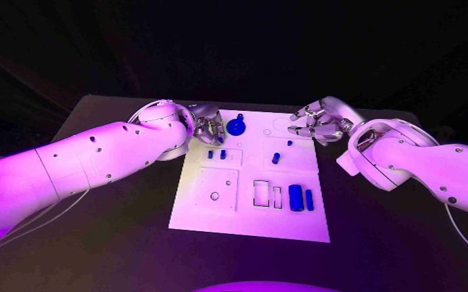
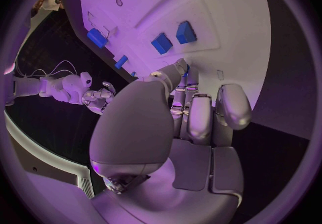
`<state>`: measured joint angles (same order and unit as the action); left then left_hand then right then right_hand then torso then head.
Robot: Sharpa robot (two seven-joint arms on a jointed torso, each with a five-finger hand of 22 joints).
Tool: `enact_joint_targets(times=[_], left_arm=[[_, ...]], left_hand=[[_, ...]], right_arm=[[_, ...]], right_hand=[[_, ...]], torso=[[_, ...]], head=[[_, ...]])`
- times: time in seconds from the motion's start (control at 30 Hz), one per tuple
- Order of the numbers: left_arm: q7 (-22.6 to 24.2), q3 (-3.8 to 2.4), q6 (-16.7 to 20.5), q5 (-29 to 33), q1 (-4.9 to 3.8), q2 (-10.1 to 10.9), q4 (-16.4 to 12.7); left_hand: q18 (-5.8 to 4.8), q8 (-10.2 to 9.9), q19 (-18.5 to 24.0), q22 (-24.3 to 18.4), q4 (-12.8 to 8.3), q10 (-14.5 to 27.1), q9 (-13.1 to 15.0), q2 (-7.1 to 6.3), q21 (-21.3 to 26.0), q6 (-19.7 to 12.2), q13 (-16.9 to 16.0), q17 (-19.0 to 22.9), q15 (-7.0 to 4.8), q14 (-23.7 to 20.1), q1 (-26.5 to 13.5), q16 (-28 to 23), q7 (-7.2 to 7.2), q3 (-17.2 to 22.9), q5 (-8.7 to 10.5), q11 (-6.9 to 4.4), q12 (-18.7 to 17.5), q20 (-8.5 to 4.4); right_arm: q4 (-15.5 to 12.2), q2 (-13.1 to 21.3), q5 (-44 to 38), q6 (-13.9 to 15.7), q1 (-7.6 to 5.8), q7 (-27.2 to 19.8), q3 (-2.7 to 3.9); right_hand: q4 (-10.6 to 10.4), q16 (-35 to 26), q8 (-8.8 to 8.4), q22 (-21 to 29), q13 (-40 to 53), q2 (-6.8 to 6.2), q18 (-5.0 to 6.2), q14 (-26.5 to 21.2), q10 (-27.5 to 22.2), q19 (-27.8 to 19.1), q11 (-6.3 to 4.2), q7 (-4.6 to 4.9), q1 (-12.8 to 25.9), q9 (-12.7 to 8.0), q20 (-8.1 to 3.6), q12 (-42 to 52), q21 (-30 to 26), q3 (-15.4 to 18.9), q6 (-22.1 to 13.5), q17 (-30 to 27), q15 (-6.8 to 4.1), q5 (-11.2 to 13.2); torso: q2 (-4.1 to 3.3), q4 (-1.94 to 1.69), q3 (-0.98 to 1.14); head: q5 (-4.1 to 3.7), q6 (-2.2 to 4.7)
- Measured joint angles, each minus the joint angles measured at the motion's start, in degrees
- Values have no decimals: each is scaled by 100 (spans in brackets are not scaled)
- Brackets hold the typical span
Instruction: Assemble the parts on the task board
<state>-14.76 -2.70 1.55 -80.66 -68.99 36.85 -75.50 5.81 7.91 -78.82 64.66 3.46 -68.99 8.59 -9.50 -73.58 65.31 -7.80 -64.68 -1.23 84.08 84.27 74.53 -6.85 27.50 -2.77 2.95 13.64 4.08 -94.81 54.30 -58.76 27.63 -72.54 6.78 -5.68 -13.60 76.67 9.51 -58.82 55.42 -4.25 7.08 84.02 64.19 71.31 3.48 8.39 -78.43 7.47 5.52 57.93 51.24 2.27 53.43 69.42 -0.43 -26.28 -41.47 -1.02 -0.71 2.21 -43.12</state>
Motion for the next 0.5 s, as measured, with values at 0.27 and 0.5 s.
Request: enact_joint_targets(times=[0.27,0.5], left_arm=[[-8,-2,-2,0,-1,2,0],[-9,-2,-3,0,-1,2,0]], left_hand=[[0,-1,0,0,0,-21,4,0,0,0,0,11,0,0,0,0,0,0,0,-21,-21,0],[0,-119,0,-7,-22,-53,-21,-4,0,-66,0,18,0,0,-50,0,-22,22,0,9,-79,0]], right_arm=[[1,1,0,0,0,0,0],[4,-2,0,0,1,0,0]], right_hand=[[0,0,0,0,0,0,0,0,0,0,0,0,0,0,0,0,0,0,0,0,0,0],[0,0,0,3,-2,0,0,0,0,0,0,0,0,0,0,0,-2,0,0,-1,0,0]], torso=[[0,0,0],[2,0,-1]], head=[[-1,-4],[2,-8]])
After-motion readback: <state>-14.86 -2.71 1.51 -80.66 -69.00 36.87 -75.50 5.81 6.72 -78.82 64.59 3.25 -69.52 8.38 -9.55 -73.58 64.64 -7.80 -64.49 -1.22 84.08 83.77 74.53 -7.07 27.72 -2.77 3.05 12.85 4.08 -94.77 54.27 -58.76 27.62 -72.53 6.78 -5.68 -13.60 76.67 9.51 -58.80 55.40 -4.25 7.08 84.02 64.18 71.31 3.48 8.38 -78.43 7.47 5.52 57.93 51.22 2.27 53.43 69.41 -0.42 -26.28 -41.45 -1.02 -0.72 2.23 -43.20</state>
